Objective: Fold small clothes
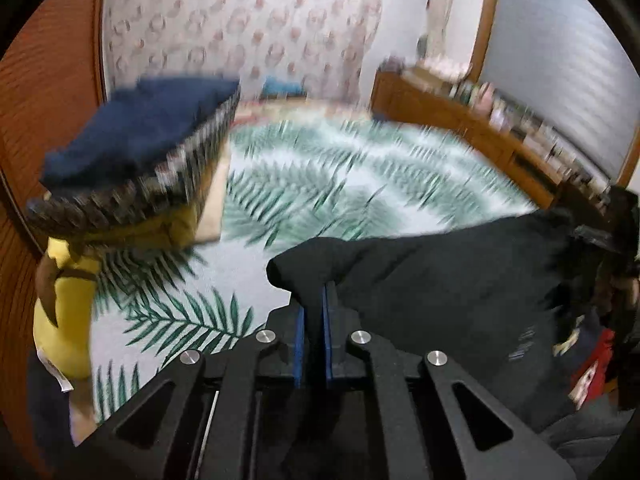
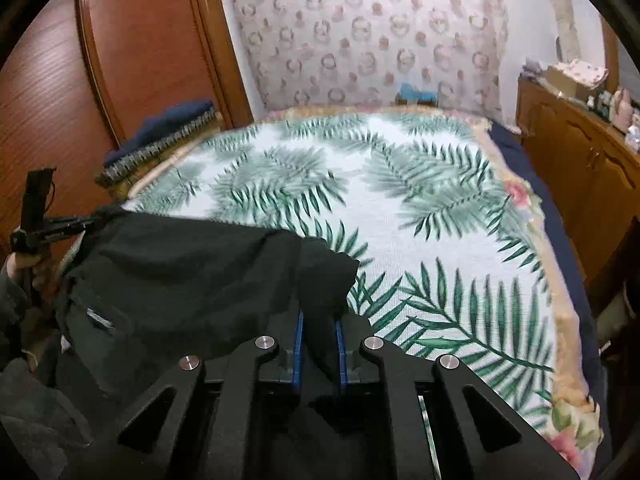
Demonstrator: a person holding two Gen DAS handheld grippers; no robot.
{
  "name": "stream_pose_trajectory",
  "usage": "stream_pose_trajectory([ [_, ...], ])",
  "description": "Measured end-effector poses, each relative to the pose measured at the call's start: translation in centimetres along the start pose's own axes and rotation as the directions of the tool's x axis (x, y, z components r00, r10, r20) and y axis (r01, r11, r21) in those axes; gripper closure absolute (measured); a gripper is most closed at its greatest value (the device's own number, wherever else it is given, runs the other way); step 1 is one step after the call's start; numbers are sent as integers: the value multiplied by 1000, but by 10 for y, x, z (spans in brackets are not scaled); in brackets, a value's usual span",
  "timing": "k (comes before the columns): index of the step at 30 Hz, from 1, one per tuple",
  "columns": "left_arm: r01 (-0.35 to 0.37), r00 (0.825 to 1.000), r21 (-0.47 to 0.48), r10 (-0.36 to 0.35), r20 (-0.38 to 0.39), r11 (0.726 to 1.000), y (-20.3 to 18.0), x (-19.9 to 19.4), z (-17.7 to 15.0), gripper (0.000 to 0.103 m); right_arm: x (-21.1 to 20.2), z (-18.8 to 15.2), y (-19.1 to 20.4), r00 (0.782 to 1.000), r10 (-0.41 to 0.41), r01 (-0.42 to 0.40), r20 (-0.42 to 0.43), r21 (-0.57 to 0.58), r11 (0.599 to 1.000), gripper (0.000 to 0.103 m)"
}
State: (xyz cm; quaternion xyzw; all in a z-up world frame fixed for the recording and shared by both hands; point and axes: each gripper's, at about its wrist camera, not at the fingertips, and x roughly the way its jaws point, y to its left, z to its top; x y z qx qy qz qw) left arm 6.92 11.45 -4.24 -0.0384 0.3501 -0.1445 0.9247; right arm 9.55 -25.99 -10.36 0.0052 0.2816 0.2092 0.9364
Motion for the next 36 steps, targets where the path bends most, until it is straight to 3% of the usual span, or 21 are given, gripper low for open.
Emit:
stream_pose_trajectory([
  [6, 15, 978, 8, -16, 206, 1000, -29, -84, 6, 95, -82, 11, 19, 988, 1, 3, 156, -28, 1000, 92],
  [12, 28, 923, 14, -31, 384, 1000, -44, -154, 18, 95, -161, 21, 46, 955, 42, -23, 293, -70, 997, 92],
  [18, -23, 888, 65, -9, 460, 998, -52, -187, 49, 95, -228, 39, 61, 909, 51, 2, 414, -128, 992, 92],
  [22, -50, 872, 94, -3, 490, 994, -49, -182, 98, 95, -251, 62, 56, 886, 34, 46, 462, -161, 986, 92],
  [25, -79, 879, 93, 25, 477, 993, -42, -151, 145, 95, -246, 102, 43, 881, 17, 71, 472, -166, 984, 92],
  [28, -143, 896, 105, 84, 437, 984, -31, -91, 194, 95, -197, 151, 29, 894, -46, 123, 445, -146, 982, 92],
  [30, -190, 912, 96, 139, 385, 977, -19, -48, 215, 78, -147, 184, 16, 904, -138, 205, 404, -129, 970, 92],
  [32, -185, 943, 97, 149, 298, 978, -1, 3, 225, 66, -90, 205, 9, 922, -226, 277, 314, -128, 952, 76],
  [33, -178, 950, 97, 145, 277, 979, 3, 14, 223, 58, -60, 209, -1, 925, -286, 320, 250, -107, 941, 62],
  [34, -163, 959, 99, 134, 249, 982, 8, 27, 218, 58, -33, 208, -13, 926, -326, 345, 192, -76, 936, 52],
  [36, -145, 972, 109, 121, 201, 983, 13, 43, 203, 57, 3, 196, -32, 930, -350, 355, 110, -31, 934, 50],
])
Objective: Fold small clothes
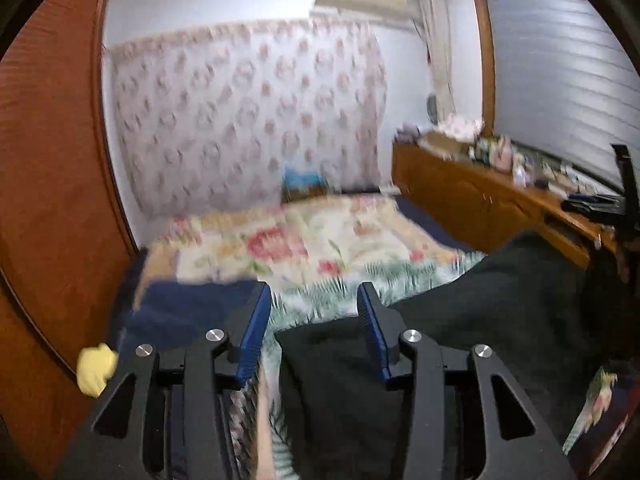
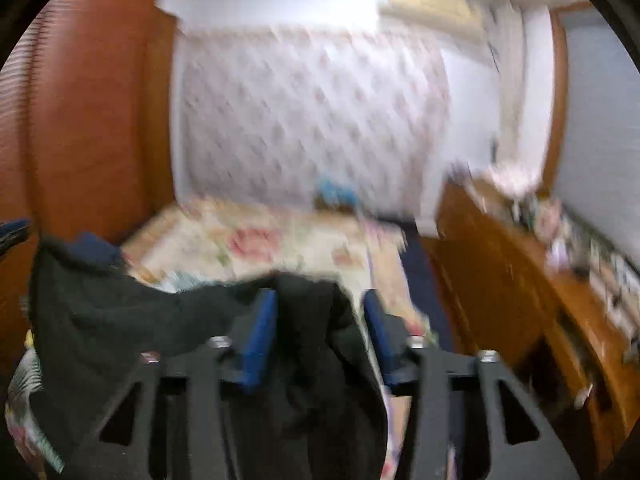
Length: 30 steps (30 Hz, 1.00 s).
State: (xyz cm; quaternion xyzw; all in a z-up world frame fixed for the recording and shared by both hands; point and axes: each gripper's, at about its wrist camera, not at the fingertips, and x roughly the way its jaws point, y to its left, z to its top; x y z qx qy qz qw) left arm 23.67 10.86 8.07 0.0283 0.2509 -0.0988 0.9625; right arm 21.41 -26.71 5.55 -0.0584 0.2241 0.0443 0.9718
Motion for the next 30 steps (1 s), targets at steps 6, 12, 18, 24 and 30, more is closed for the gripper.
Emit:
stream_pose_trajectory([
  [6, 70, 992, 15, -68, -104, 997, -11, -3, -59, 21, 22, -59, -10, 993, 91, -88, -69, 38, 995, 50],
  [12, 92, 980, -30, -96, -174, 995, -29, -14, -108, 21, 7, -97, -30, 985, 129, -127, -118, 31, 991, 50],
  [18, 92, 963, -67, -106, -247, 994, -33, -16, -152, 21, 2, -110, -48, 973, 146, -133, -181, 82, 988, 50],
  [24, 72, 956, -105, -98, -275, 992, -26, -28, -180, 21, -9, -117, -57, 961, 156, -125, -229, 145, 982, 50],
  [30, 78, 951, -147, -118, -286, 986, -22, -47, -203, 21, 3, -119, -52, 960, 163, -120, -230, 188, 975, 50],
])
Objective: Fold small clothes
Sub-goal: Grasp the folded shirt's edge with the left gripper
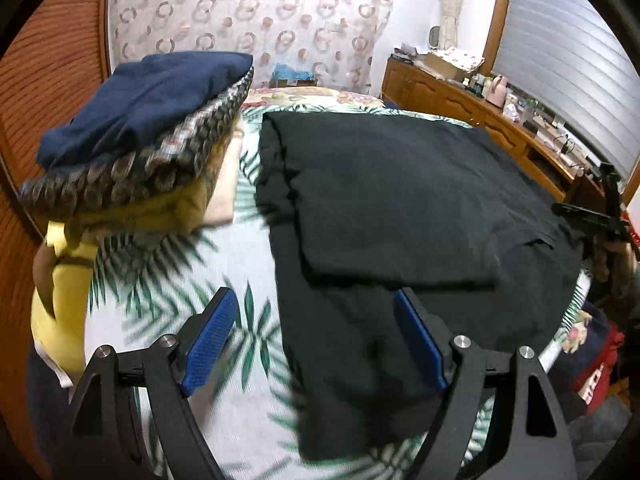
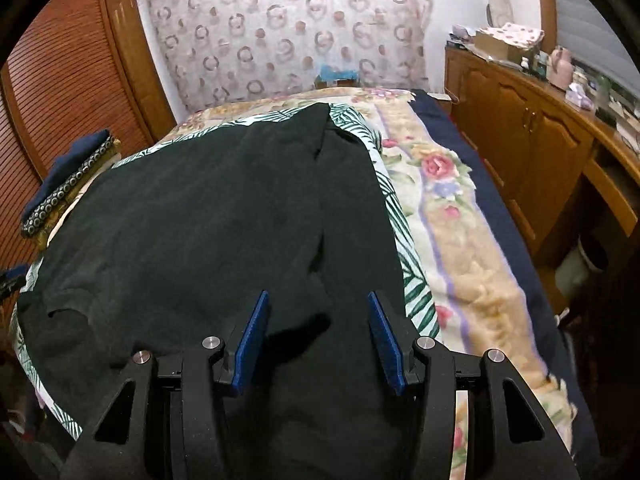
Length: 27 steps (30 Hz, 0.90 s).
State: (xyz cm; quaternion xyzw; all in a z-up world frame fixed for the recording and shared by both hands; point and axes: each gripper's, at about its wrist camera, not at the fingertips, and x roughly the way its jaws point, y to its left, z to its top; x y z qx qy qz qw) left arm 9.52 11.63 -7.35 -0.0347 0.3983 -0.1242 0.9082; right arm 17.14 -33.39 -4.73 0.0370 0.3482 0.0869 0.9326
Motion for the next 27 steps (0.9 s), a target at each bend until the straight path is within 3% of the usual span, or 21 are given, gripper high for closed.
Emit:
stream_pose_trajectory([
  [7, 20, 1000, -26, -20, -22, 999, -4, -12, -30, 38, 6, -12, 7, 999, -19, 20, 34, -10, 1000, 50],
  [11, -12, 999, -14, 12, -36, 1000, -6, -12, -39, 50, 10, -20, 9, 998, -35, 37, 49, -24, 999, 50],
  [13, -19, 999, -11, 19, -33, 1000, -7, -14, -41, 65, 14, -24, 13, 998, -50, 52, 49, -38, 998, 50],
  [15, -2, 999, -21, 1, -35, 1000, -6, -17, -45, 91, 15, -27, 18, 996, -70, 73, 48, -57, 996, 50],
  [16, -6, 1000, -22, 6, -26, 1000, -6, -19, -46, 95, 16, -27, 20, 995, -82, 85, 49, -68, 994, 49],
  [25, -31, 998, -64, 34, 54, 998, -5, -54, -40, 96, 11, -29, 20, 995, -83, 87, 58, -67, 994, 49],
  [27, -40, 998, -67, 43, 56, 997, -1, -50, -35, 75, 11, -30, 20, 995, -87, 91, 58, -70, 993, 49],
])
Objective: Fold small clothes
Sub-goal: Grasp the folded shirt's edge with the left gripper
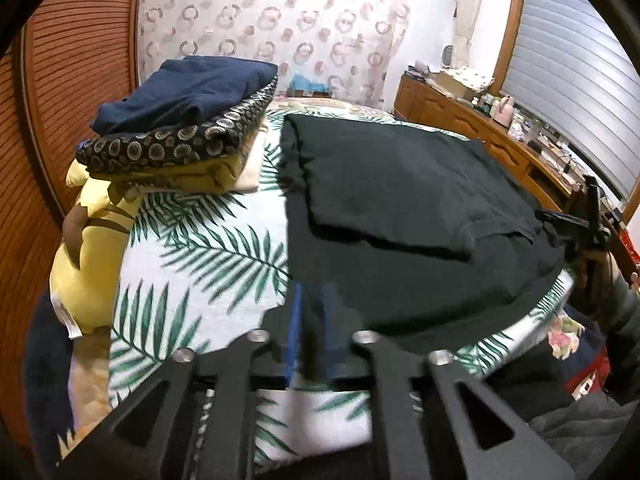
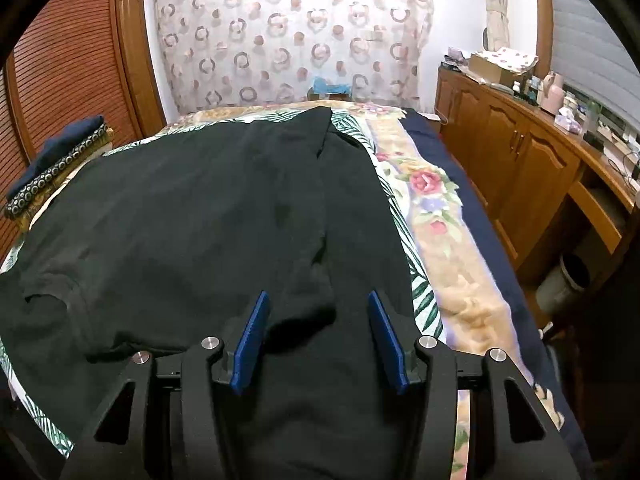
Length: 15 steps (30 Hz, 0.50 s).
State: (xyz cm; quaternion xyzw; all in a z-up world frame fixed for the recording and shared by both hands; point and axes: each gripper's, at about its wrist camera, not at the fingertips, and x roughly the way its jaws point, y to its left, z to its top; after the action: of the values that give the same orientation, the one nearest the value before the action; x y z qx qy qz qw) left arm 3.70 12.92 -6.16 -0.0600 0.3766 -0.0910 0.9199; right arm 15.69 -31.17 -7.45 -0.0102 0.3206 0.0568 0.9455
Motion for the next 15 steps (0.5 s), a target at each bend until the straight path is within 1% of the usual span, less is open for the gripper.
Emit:
stream_pose_trajectory([
  [1, -2, 1000, -3, 2, 4, 1000, 1, 3, 3, 71, 0, 0, 0, 1000, -1, 1, -1, -1, 1000, 48],
  [2, 10, 1000, 4, -10, 13, 1000, 0, 6, 6, 61, 0, 0, 0, 1000, -3, 3, -1, -3, 1000, 48],
  [3, 17, 1000, 12, -17, 19, 1000, -2, 9, 9, 58, 0, 0, 0, 1000, -3, 3, -2, -5, 1000, 48],
  [7, -14, 1000, 73, 14, 1, 997, -17, 34, 25, 57, -1, 0, -1, 1000, -4, 4, -1, -8, 1000, 48],
  [9, -15, 1000, 76, 15, -3, 997, -22, 44, 31, 57, -1, 0, -2, 1000, -3, 3, -1, -7, 1000, 48],
  [11, 4, 1000, 69, -3, -17, 998, -24, 59, 40, 57, 0, 0, -2, 1000, -7, 7, -4, -9, 1000, 48],
  [15, -29, 997, 62, 33, -64, 998, -22, 84, 51, 57, 0, 1, -4, 1000, -14, 14, -6, -15, 1000, 48],
])
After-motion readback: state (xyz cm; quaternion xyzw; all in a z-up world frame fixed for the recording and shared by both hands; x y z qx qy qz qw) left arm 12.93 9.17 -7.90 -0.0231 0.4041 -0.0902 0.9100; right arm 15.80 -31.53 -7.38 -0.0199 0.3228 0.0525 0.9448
